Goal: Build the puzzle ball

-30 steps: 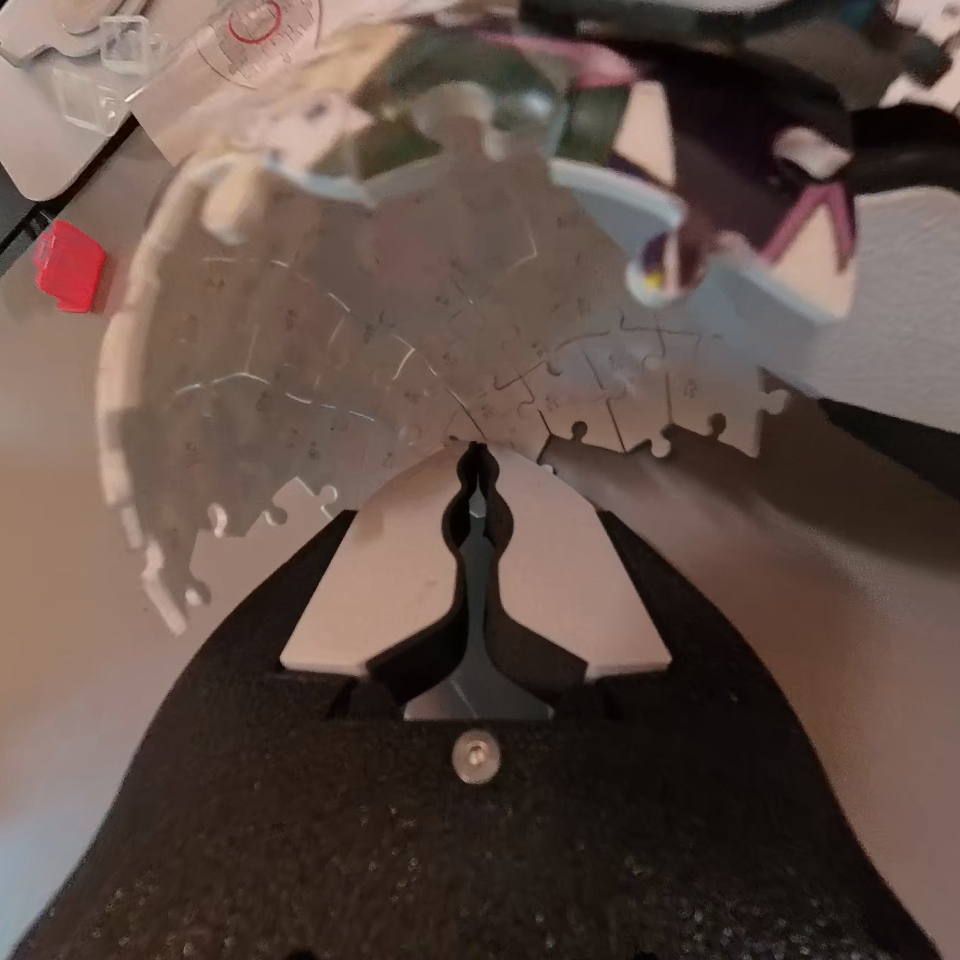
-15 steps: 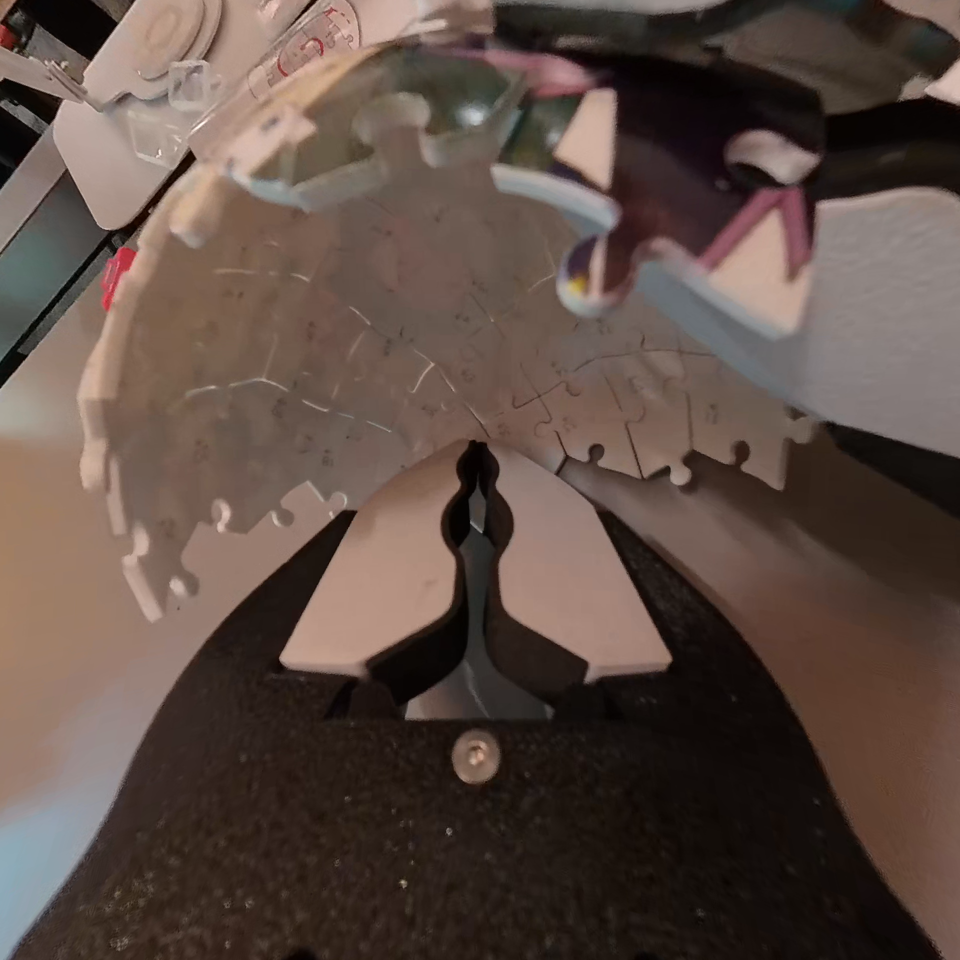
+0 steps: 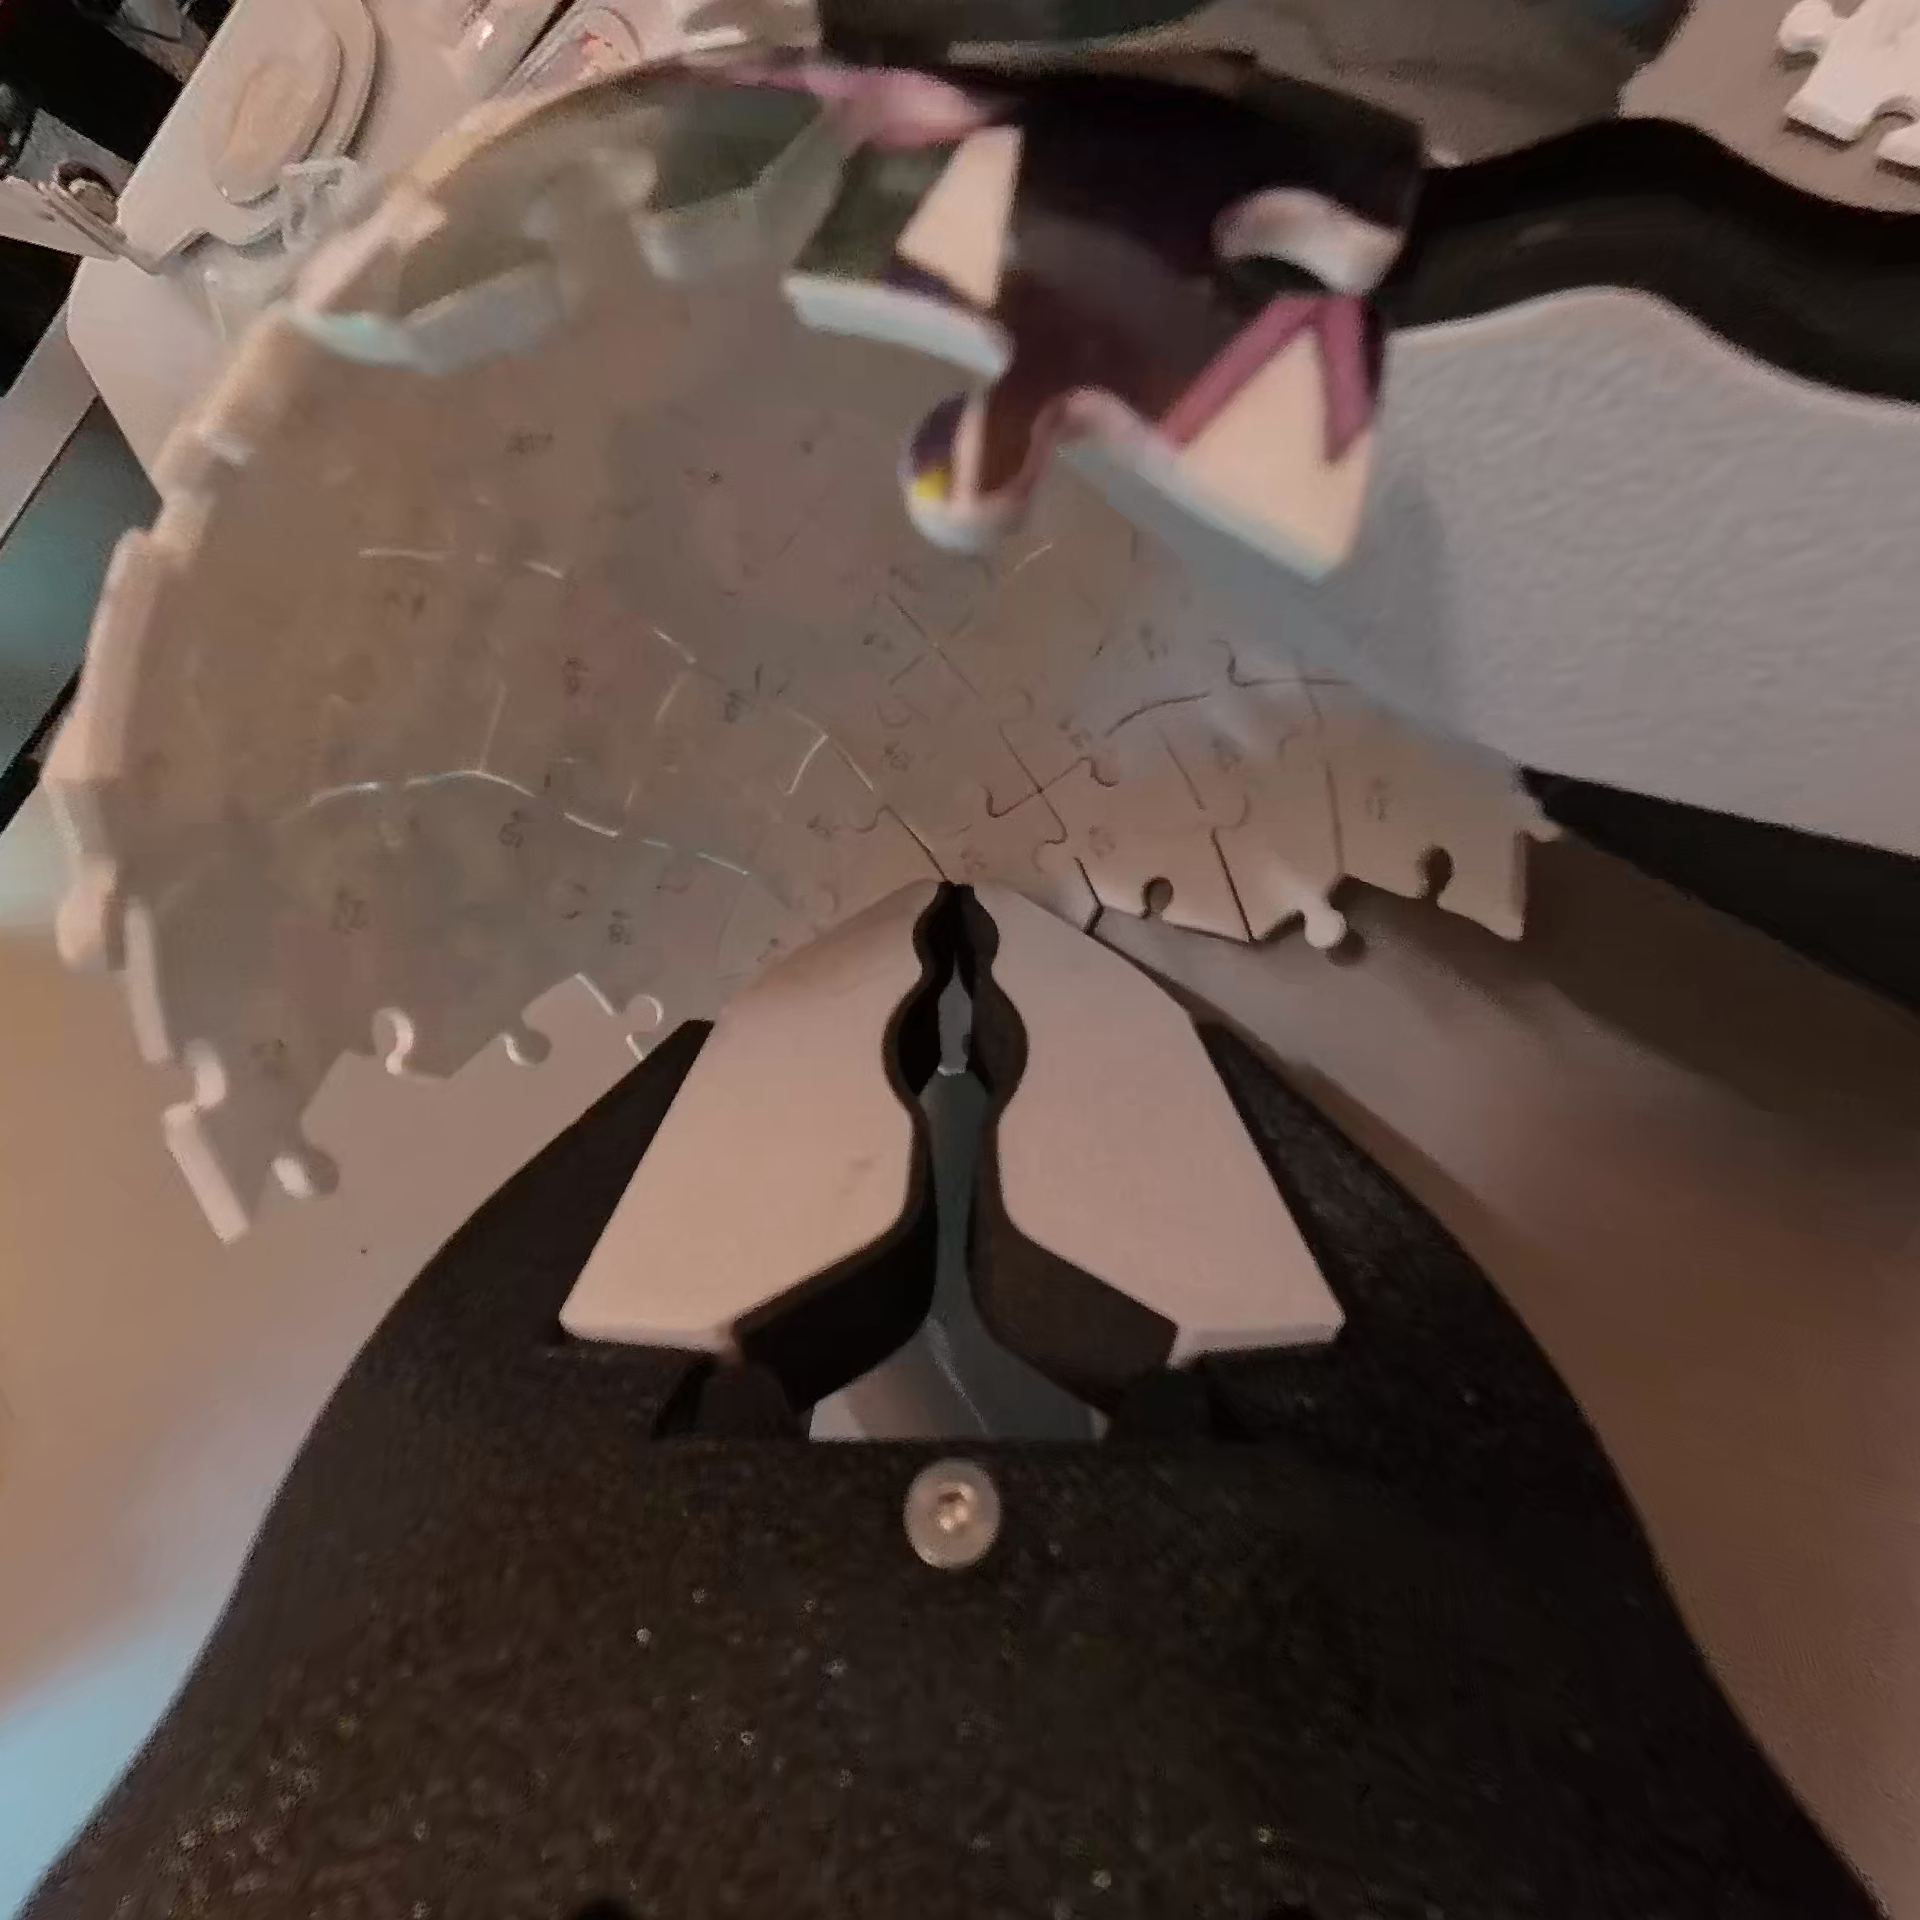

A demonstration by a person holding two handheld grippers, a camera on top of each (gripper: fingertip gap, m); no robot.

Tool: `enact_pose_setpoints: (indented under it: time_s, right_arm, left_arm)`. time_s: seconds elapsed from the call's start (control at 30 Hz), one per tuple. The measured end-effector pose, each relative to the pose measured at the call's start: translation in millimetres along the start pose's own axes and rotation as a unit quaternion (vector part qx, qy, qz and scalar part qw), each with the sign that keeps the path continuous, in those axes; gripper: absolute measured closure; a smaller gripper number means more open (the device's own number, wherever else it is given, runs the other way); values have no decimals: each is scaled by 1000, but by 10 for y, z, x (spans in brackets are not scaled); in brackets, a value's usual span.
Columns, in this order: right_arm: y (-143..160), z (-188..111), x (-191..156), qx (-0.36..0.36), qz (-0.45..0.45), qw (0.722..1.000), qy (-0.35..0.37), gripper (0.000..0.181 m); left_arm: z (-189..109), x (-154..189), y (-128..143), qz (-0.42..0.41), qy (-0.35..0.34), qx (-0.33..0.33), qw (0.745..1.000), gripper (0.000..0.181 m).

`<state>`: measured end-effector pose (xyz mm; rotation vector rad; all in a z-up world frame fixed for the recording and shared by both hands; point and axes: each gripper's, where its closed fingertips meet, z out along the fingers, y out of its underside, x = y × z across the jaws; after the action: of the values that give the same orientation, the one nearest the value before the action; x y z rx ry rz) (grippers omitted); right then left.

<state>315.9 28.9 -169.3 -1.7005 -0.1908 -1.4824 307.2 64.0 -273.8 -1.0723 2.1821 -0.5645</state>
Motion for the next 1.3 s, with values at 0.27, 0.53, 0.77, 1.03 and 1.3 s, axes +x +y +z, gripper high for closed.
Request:
enact_pose_setpoints:
  time_s: [0.27, 0.53, 0.77, 1.03, 1.3]
  right_arm:
    - [25, 17, -7, -11, -10, 1000, 3, 177]
    - [63, 67, 12, -22, -9, 1000, 10, 177]
    - [65, 96, 6, -38, -20, 999, 0, 177]
    - [129, 149, 15, -65, 0, 997, -33, 177]
    - [399, 342, -7, -111, 73, 982, -132, 176]
  left_arm:
    - [-143, -199, 4, -45, -37, 35, 998, 181]
    - [-61, -174, -32, -19, -43, 32, 998, 181]
    - [58, -206, -21, -31, -36, 14, 999, 181]
    - [86, -226, -50, -35, -32, 11, 999, 181]
    - [109, -282, -99, -52, 34, -9, 998, 181]
